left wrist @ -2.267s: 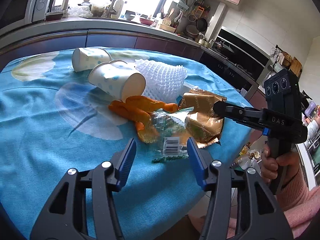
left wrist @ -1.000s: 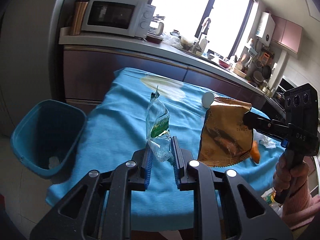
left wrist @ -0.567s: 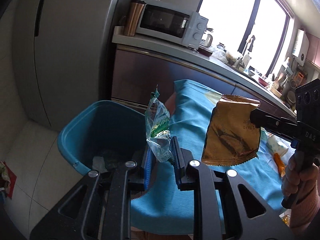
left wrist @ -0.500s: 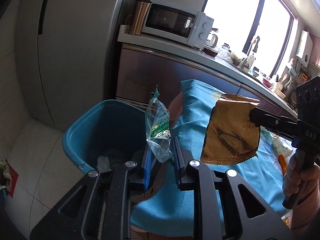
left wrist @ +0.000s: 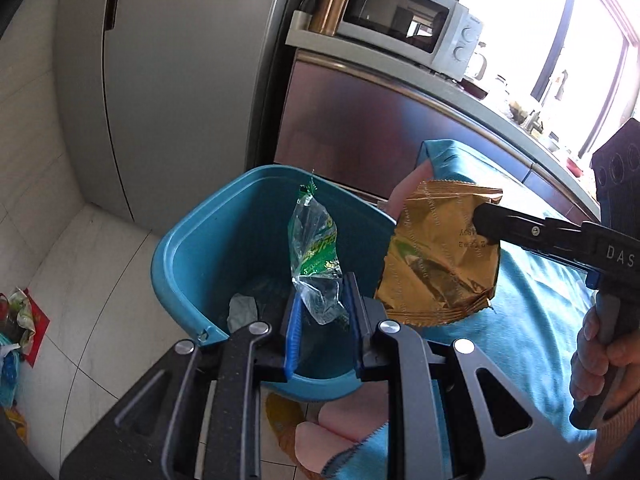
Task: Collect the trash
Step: 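Open both tools to drop the bottle and foil wrapper into the bin, then move both open tools back over the table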
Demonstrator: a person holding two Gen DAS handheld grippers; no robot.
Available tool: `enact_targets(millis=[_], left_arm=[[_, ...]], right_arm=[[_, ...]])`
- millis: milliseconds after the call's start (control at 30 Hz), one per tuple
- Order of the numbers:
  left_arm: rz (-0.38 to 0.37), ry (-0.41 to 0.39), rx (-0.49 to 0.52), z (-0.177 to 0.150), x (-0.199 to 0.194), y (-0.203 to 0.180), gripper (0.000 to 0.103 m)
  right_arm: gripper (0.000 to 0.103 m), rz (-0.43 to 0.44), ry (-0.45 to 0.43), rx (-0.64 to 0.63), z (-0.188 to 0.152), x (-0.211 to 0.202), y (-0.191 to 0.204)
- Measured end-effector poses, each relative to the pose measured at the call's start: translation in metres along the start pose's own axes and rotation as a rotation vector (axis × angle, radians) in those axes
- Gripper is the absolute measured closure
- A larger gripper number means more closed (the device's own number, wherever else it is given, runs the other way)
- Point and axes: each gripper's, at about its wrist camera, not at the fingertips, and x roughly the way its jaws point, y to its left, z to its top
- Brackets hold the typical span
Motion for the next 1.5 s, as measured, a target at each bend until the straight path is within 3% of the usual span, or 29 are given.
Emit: enact_targets(millis=[267, 333, 400, 467, 633, 800, 1100, 1333, 1500], left_arm=[[0.016, 0.034, -0.025, 0.004, 0.026, 0.008, 0.082], [0.020, 0.040, -0.028, 0.003, 0.030, 0.010, 0.076], [0.028, 0.045, -0.033, 0.003, 0.035, 0.011, 0.062], [0.036, 0.045, -0.035, 0.002, 0.038, 0.012, 0.062], [0.021, 0.032, -0.040, -0.002, 0.036, 0.010, 0.061], [-0.009, -0.031, 0.005, -0.005, 0.012, -0.010, 0.057], [-0.176, -0.131, 0.156, -0.017, -0.033, -0.094, 0.049], [-0.344, -0.088, 0.285, -0.043, -0.036, -0.179, 0.048], [-0.453, -0.032, 0.380, -0.068, -0.030, -0.246, 0.048]], right_arm=[[0.081, -0.039, 0.078, 0.024, 0.000, 0.034, 0.001], [0.077, -0.046, 0.084, 0.038, 0.001, 0.037, -0.001], [0.071, -0.051, 0.081, 0.041, 0.000, 0.036, -0.001], [0.070, -0.055, 0.075, 0.041, 0.000, 0.035, 0.000], [0.070, -0.036, 0.050, 0.040, -0.008, 0.015, -0.001], [0.067, -0.021, -0.018, -0.005, -0.021, -0.031, 0.004], [0.062, -0.101, -0.169, -0.064, -0.067, -0.140, -0.001], [0.059, -0.246, -0.277, 0.009, -0.110, -0.221, -0.034], [0.054, -0.402, -0.354, 0.097, -0.139, -0.269, -0.063]])
